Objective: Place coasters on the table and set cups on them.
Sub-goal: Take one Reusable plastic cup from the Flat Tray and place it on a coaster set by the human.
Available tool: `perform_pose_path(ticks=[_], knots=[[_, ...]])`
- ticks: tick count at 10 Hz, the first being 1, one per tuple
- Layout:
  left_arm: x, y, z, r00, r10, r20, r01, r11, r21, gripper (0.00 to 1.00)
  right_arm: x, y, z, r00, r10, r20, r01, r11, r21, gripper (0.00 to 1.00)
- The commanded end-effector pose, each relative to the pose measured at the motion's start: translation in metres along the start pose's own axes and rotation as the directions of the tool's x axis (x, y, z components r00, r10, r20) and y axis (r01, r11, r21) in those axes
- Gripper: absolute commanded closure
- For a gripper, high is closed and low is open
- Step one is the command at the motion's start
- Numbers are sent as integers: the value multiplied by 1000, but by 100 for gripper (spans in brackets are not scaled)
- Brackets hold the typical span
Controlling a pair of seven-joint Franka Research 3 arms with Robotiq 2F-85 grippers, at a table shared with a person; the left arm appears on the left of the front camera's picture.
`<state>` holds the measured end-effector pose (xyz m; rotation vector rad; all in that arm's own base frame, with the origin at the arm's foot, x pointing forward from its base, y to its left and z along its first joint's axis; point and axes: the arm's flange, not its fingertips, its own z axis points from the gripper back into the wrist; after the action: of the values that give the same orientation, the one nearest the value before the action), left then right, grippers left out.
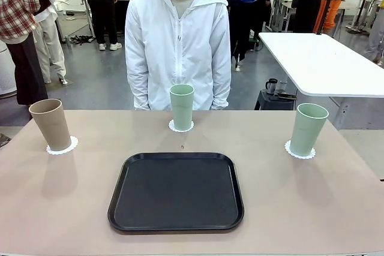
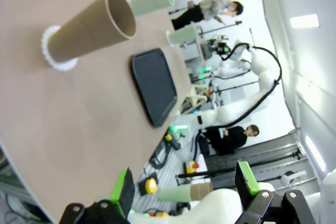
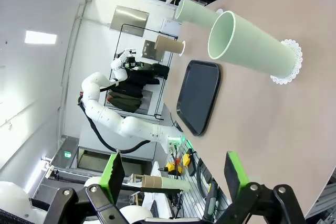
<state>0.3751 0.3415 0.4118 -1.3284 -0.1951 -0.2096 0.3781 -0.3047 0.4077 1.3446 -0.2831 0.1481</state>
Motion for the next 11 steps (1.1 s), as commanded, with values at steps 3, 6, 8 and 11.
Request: perform_pose_path(ticks=[3, 6, 8, 11], knots=[[-1, -1, 0, 1000, 5, 1, -5, 1000, 7, 0, -1, 3, 0, 1000, 0, -8, 0, 1000, -10, 0], [-1, -1, 0, 1000, 5, 1, -5, 1000, 7, 0, -1, 3, 0, 1000, 0, -8, 0, 1000, -10, 0], [-1, -1, 0, 1000, 5, 1, -5, 1000, 7, 0, -1, 3, 0, 1000, 0, -8, 0, 1000, -10, 0], [-1, -1, 0, 1000, 5, 1, -5, 1000, 7, 0, -1, 3, 0, 1000, 0, -8, 0, 1000, -10, 0]])
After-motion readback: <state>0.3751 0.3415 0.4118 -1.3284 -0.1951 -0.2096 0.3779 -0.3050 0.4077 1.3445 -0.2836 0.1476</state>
